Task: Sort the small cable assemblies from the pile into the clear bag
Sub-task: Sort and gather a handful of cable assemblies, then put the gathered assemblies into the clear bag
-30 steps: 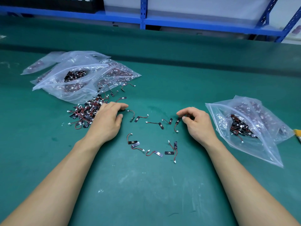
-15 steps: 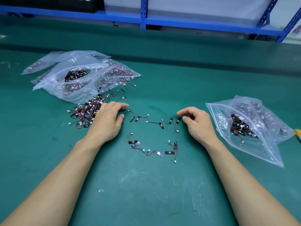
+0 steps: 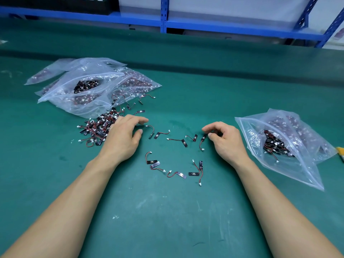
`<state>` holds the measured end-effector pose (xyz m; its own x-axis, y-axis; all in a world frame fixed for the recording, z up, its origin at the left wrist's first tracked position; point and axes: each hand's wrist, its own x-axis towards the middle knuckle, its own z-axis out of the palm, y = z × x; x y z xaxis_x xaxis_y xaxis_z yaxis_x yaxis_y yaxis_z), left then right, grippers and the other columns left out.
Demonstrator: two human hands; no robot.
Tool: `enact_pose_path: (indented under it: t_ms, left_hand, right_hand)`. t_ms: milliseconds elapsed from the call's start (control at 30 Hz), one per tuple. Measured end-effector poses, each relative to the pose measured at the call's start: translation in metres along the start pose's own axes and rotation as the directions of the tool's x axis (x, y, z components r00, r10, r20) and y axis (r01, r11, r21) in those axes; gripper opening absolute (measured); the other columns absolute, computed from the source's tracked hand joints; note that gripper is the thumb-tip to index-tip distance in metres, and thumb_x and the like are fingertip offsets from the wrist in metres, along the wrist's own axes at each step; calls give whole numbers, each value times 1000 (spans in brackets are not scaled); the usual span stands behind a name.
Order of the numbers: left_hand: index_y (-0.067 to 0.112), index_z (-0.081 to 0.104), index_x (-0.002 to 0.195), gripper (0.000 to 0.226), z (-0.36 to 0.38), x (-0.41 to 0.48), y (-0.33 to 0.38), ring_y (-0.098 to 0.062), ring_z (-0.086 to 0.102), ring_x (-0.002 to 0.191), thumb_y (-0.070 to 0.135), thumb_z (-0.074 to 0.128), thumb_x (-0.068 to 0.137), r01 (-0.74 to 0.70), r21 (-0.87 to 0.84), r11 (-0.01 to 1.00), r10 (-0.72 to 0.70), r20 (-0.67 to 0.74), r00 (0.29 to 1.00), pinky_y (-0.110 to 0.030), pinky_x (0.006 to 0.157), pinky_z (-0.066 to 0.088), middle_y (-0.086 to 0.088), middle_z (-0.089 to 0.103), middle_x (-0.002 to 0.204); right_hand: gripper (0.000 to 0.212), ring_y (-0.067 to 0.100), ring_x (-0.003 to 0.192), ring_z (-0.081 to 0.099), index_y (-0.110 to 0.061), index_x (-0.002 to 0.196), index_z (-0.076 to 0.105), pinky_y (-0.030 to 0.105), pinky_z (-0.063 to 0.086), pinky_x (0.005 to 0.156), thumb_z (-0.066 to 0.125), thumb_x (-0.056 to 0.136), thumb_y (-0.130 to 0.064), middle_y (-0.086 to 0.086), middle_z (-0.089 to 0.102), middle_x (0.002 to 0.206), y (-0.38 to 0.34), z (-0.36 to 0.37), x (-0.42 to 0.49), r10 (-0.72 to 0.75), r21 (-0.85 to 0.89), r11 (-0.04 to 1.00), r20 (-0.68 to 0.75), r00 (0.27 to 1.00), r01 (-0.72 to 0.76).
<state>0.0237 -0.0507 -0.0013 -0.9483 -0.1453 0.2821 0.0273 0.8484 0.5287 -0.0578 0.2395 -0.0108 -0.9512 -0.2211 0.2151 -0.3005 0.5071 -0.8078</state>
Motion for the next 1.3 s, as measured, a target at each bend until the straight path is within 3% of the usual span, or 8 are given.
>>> enact_pose_path:
  t_ms: [367,600,733,800,867,1000,1133,1300]
  left_hand:
    - [17,63,125,34,0,-2,2,-17,58,113,4,58,94,-23,-69,997,21,-29,999,-30,101,41,2,63,120]
    - [18,62,127,35,1,-1,0,-17,57,116,5,58,95,-26,-68,997,25,-23,999,-30,103,40,2,63,123]
    - [21,60,128,31,1,-1,0,-15,54,119,18,59,97,-46,-106,993,43,-27,999,-25,99,37,6,61,128]
    - [27,56,133,43,-1,-2,4,-7,50,124,39,62,92,-86,-184,979,95,40,995,-18,101,33,12,56,133]
    - [38,44,142,74,-1,-7,10,3,41,132,64,66,76,-120,-253,960,173,199,965,-18,109,29,20,45,142]
    - [46,14,154,124,10,-12,17,2,8,149,90,65,50,-259,-86,962,270,425,864,-29,123,8,21,13,162]
    - [46,3,155,133,30,-12,37,-4,-8,151,102,53,45,-384,34,923,330,448,831,-35,125,0,20,-1,165]
    - [40,9,156,129,56,-4,73,-6,0,152,102,50,50,-476,31,879,416,437,797,-33,124,0,14,5,165]
  right_hand:
    - [40,-6,75,58,-29,87,72,6,41,70,55,84,8,-17,70,89,1,-1,0,-5,-7,1000,-3,1000,5]
    - [42,-8,77,59,-30,86,71,5,40,71,54,83,9,-17,70,90,1,0,1,-15,-15,1000,1,1000,15]
    - [47,-12,81,60,-28,87,71,3,40,74,50,81,13,-16,70,91,1,0,1,-19,-8,1000,5,1000,19]
    - [48,-11,83,60,-27,88,71,4,40,76,48,80,14,-14,71,92,2,-1,1,-8,12,1000,9,1000,8]
    - [48,-6,85,62,-26,87,71,9,43,79,47,82,15,-11,72,93,2,-2,3,25,64,998,11,1000,-25]
    - [48,2,84,62,-24,82,72,12,46,78,46,81,17,-9,72,89,0,-2,6,69,191,980,-33,997,-61]
    - [46,-6,78,60,-22,79,71,9,43,74,46,79,16,-5,72,85,-2,-1,6,92,225,971,-52,994,-78]
    - [42,-8,75,59,-13,82,70,8,43,73,44,77,20,-3,69,82,-5,-2,5,79,263,963,-57,995,-61]
